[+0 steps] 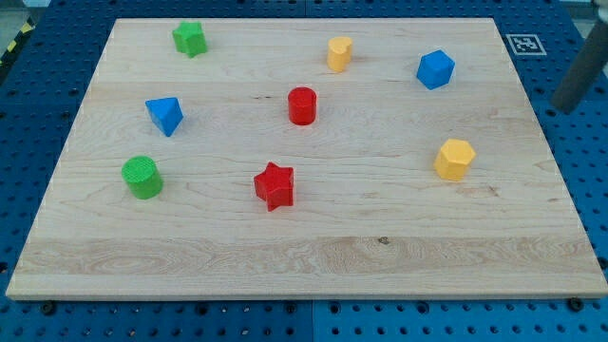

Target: Move the yellow hexagon to the bottom right corner of the board

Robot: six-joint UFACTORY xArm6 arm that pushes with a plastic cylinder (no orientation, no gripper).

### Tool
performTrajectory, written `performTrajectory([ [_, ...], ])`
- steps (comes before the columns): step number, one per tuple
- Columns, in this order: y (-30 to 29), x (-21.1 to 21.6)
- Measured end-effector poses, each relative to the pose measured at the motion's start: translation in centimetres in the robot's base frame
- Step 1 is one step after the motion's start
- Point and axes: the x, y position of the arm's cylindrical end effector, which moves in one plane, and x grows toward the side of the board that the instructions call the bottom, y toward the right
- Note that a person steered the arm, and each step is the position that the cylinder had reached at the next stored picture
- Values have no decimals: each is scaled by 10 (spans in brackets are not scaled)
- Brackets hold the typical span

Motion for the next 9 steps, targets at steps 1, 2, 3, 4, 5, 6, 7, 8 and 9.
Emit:
performTrajectory([
  [1,-69,24],
  [2,-108,-11],
  [3,-145,-27],
  [4,-174,-7],
  [5,-175,36],
  [6,-149,89],
  [7,-130,116],
  [8,-170,94],
  [9,-177,48],
])
